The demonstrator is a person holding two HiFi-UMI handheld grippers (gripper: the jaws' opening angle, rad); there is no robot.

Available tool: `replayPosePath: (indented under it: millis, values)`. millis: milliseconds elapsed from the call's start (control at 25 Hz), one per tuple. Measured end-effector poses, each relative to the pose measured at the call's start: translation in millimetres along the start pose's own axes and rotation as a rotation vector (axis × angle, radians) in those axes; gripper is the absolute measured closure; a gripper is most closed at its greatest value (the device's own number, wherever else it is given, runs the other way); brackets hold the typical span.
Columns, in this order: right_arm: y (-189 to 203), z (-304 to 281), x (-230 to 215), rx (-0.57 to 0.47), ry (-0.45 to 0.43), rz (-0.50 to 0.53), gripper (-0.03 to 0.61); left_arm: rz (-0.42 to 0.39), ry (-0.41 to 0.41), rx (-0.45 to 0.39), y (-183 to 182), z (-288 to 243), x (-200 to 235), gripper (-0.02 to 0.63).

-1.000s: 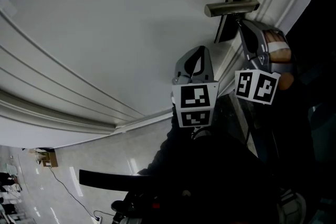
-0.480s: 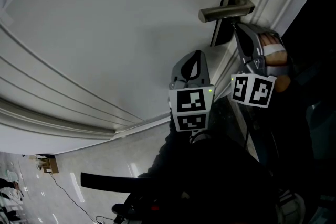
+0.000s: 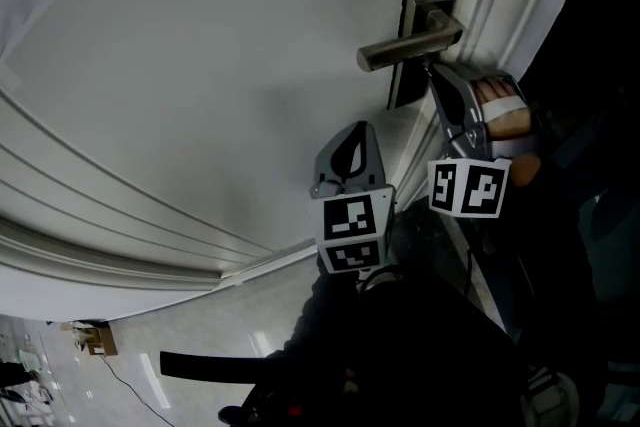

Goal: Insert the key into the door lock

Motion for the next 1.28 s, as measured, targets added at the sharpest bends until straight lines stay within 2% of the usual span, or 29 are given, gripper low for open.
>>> replayPosePath:
  millis: [1280]
  values:
    - [-0.4, -1.5, -0.3, 0.017, 0.008, 0.015, 0.566, 0.042, 0.007, 0.0, 2.5, 1.8, 1.4, 0.612]
Point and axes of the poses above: the fingertips, and each gripper's own axes: z backward along the fingers, x to its left, y out of its underside, the point moved 1 cm from there along z, backward along the fingers, and after that the axes turned 14 degrees about -x, right-handed, at the moved point
